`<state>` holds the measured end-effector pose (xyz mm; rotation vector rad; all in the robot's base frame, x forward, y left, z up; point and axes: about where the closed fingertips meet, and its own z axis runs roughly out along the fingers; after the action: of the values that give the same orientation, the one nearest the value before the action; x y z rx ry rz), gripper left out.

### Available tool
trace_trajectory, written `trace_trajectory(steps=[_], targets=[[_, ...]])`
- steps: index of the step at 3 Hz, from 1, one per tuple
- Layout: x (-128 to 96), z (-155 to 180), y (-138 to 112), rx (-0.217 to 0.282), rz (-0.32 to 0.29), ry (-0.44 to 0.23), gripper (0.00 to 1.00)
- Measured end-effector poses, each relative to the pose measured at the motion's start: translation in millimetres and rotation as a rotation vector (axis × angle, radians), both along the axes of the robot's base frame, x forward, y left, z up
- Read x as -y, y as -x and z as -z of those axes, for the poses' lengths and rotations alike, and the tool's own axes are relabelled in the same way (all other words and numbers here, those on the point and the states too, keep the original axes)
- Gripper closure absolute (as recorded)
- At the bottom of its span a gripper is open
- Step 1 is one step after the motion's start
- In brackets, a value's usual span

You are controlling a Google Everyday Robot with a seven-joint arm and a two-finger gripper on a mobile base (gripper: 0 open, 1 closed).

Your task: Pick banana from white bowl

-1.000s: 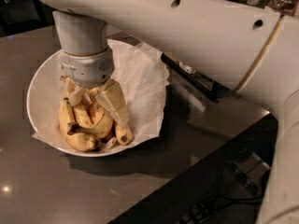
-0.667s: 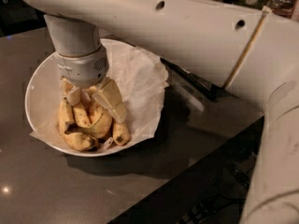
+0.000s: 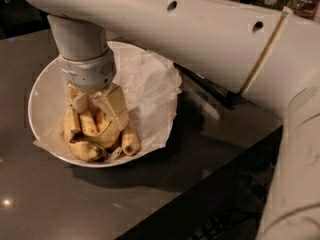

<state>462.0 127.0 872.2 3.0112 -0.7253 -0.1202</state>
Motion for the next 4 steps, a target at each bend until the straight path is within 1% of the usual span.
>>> trace_trajectory(steps=[1,2,3,4], targets=[[0.0,-4.7,0.0,0.0,0.0,0.0,0.63],[0.0,2.0,0.0,0.0,0.0,0.0,0.86],[0.9,2.1,0.3,0.001,0.003,-0.003,1.0],[0.9,2.1,0.3,0.002,0.003,-0.003,1.0]])
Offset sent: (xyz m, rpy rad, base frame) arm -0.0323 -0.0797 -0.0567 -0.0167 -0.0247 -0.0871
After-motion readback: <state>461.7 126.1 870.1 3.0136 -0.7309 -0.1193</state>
